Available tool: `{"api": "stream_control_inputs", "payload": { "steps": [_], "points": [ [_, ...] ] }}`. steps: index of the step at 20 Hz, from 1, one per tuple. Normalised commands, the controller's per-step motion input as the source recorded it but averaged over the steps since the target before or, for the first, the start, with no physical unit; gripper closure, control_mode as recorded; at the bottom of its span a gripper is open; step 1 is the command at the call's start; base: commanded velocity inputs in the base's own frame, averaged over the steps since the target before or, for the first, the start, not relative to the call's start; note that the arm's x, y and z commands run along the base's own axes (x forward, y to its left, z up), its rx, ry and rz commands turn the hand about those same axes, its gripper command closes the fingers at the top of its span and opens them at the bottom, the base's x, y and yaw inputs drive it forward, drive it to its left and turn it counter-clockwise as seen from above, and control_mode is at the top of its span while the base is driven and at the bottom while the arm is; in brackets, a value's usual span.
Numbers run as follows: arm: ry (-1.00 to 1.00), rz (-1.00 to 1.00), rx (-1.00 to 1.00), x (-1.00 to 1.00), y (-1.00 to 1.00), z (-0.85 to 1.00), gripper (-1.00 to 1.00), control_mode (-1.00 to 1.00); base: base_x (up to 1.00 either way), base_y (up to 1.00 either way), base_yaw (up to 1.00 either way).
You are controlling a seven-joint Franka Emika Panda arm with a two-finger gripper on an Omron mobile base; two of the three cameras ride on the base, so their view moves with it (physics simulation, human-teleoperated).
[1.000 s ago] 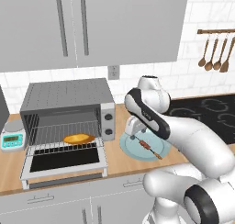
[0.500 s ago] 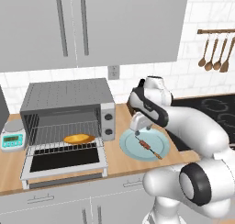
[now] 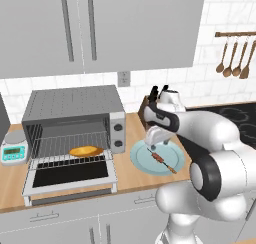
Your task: Pick up the kebab skewer and baguette bread, and place them inside the toaster oven. Close the toaster oven door and start by setting the timer.
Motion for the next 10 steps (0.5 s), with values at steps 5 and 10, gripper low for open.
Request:
{"api": "stream_control_inputs", "payload": {
  "steps": [5, 10],
  "points": [
    [-0.02, -0.17, -0.07, 0.15, -0.18, -0.44, -1.0, -1.0, 0.0, 0.0, 0.0],
    [-0.01, -0.12, -0.04, 0.07, -0.08, -0.28, -1.0, -1.0, 0.0, 0.0, 0.0]
  ]
}}
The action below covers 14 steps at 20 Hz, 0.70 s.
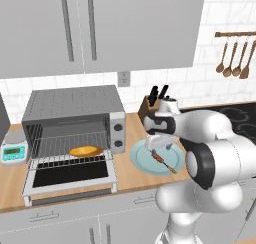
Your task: Pick up the kebab skewer and baguette bread, and place them inside the toaster oven. Close the toaster oven door and start by setting the timer.
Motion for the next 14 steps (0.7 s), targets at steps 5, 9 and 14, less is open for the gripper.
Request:
{"api": "stream_control_inputs", "payload": {
  "steps": [5, 9, 14],
  "points": [
    [0.0, 0.0, 0.0, 0.0, 0.0, -0.22, -1.0, -1.0, 0.0, 0.0, 0.0],
    [0.0, 0.0, -0.02, 0.0, 0.0, -0.31, -1.0, -1.0, 0.0, 0.0, 0.0],
    [0.0, 0.0, -0.02, 0.0, 0.0, -0.29, -1.0, -1.0, 0.0, 0.0, 0.0]
  ]
}}
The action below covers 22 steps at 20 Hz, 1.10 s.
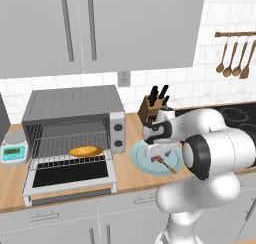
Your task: Pick up the kebab skewer and baguette bread, and place them inside the toaster oven. Close the toaster oven door and start by setting the timer.
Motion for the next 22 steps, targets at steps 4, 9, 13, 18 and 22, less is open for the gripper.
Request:
{"api": "stream_control_inputs", "payload": {
  "steps": [4, 9, 13, 18, 22],
  "points": [
    [0.0, 0.0, 0.0, 0.0, 0.0, -0.2, -1.0, -1.0, 0.0, 0.0, 0.0],
    [-0.01, 0.0, 0.0, 0.0, 0.0, -0.06, -1.0, -1.0, 0.0, 0.0, 0.0],
    [0.0, 0.0, 0.0, 0.0, 0.0, 0.0, 1.0, -1.0, 0.0, 0.0, 0.0],
    [0.0, 0.0, 0.0, 0.0, 0.0, 0.0, 1.0, -1.0, 0.0, 0.0, 0.0],
    [0.0, 0.0, 0.0, 0.0, 0.0, 0.0, 1.0, -1.0, 0.0, 0.0, 0.0]
  ]
}}
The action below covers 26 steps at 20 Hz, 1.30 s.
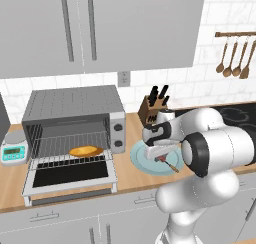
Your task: Pick up the kebab skewer and baguette bread, and place them inside the toaster oven. Close the toaster oven door and start by setting the timer.
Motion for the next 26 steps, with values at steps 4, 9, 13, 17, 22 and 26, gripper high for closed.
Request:
{"api": "stream_control_inputs", "payload": {
  "steps": [4, 9, 13, 17, 22, 26],
  "points": [
    [-0.01, 0.0, 0.0, -0.1, 0.0, 0.0, 1.0, -1.0, 0.0, 0.0, 0.0],
    [-0.01, 0.0, 0.0, -0.11, 0.0, 0.08, 1.0, -1.0, 0.0, 0.0, 0.0],
    [-0.1, 0.08, 0.0, -0.13, 0.0, 0.72, 1.0, -1.0, 0.0, 0.0, 0.0],
    [-0.08, 0.14, 0.0, -0.17, 0.0, 0.94, 1.0, -1.0, 0.0, 0.0, 0.0],
    [-0.03, 0.09, 0.0, -0.28, 0.12, 1.0, 1.0, -1.0, 0.0, 0.0, 0.0],
    [0.0, 0.08, 0.0, -0.25, 0.3, 1.0, 1.0, -1.0, 0.0, 0.0, 0.0]
  ]
}}
